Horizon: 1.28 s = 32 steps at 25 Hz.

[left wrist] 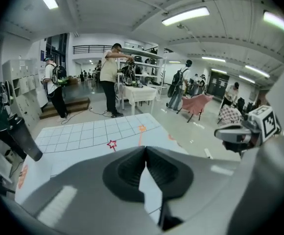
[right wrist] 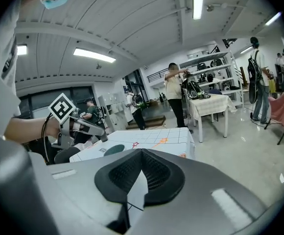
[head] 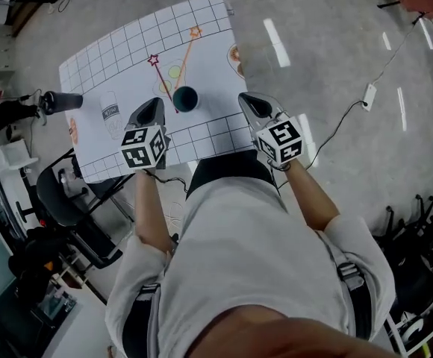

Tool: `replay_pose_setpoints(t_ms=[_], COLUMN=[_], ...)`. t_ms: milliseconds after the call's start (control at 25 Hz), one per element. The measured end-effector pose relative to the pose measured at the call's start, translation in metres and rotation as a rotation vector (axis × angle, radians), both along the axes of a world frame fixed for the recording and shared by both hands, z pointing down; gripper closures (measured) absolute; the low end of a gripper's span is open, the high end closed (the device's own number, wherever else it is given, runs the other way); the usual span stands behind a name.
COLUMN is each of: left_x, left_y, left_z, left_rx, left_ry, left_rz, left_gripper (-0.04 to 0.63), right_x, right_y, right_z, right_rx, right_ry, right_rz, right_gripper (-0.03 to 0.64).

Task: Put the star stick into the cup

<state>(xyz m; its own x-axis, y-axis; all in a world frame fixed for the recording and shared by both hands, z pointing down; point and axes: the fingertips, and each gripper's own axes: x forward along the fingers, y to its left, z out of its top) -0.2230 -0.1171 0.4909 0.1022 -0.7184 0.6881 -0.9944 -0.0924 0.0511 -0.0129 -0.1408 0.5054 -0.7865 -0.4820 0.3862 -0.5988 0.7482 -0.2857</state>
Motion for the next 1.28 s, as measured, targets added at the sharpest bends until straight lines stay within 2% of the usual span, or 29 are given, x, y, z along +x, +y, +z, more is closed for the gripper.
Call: replay_pose_setpoints(t_ms=[200,440,680,920,1000,1040,1280], left_x=[-0.004,0.001,0.005,0.008,0.009,0.010,0.014], left_y=[-0.054,-0.110,-0.150,-0.161,-0.163,-0.165,-0.189], left_z=[0.012,0.049,0.102,0.142,0.153,0.158,0.178], left_rx=[-0.028,-0.102,-0.190,-0.275,-0.312,-0.326,-0.337], left_ry=[0.043,0.062,-0.003,0.006,0.013,0.009,-0.090], left_rz=[0.098,0.252,0.363,0.389,0.395,0.398,0.428], left_gripper=[0.592,0.592,0.592,0.590,0.507,0.494,0.495], right_x=[0.002,0.004,-0.008,-0.024,-0.030,-0.032,-0.023], right_y=[-0.016,-0.010,0.001,0.002,0.000,-0.002,-0.009], right_z=[-0.002,0.005,0.026,0.037,0.038,0.037,0.034], right_rx=[0.007,-0.042,-0.101,-0.157,-0.160,-0.157,-0.151], right_ry=[0.044,0.128,0.190,0.196,0.209,0.213,0.225], right_rz=[0.074,0.182,0.228,0.275,0.272,0.274,0.332], right_gripper=[0.618,0.618,0.618,0.618,0.618,0.618,0.618])
